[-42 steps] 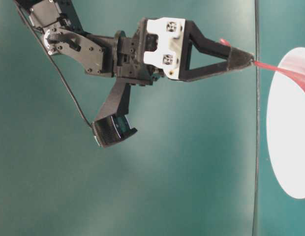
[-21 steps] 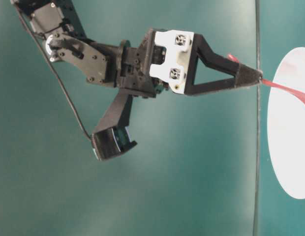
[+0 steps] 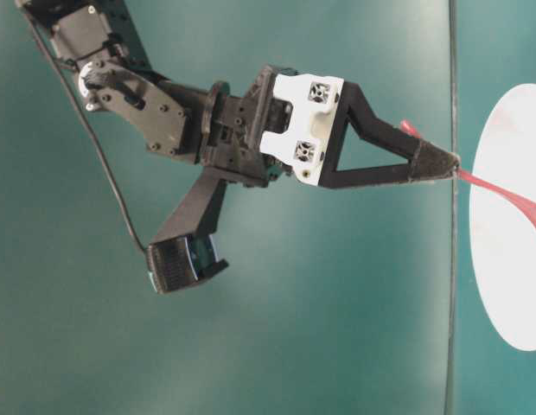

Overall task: Grip the spoon and scoop the red block from the bowl with right arm.
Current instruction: 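Lower the spoon bowl into the white bowl beside the red cube, then drag the spoon under the red cube to scoop it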

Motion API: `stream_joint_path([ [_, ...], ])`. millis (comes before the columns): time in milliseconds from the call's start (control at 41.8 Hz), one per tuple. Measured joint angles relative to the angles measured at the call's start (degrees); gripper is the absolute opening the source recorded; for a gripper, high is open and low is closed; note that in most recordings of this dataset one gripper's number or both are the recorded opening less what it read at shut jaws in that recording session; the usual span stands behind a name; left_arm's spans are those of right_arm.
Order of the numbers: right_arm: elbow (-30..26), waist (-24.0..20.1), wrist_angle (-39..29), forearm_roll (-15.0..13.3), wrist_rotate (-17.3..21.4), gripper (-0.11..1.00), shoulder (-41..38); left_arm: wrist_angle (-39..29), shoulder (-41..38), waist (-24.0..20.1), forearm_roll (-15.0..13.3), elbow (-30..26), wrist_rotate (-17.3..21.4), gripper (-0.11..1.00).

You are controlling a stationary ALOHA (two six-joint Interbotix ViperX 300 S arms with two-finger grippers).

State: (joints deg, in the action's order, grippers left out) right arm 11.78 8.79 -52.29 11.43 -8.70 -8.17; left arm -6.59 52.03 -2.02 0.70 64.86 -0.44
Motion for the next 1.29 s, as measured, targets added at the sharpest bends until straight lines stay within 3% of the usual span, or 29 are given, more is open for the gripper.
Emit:
stream_joint_path([
  [1028,-0.53,0.00,3.25,0.00,0.62,0.24,1.05,0.00,0.00,0.00,0.00,0.00,-0.09,0.00],
  [1291,2.46,0.00,5.62,0.00,0.79,0.24,3.34,0.00,0.00,0.00,0.00,0.00,-0.09,0.00],
])
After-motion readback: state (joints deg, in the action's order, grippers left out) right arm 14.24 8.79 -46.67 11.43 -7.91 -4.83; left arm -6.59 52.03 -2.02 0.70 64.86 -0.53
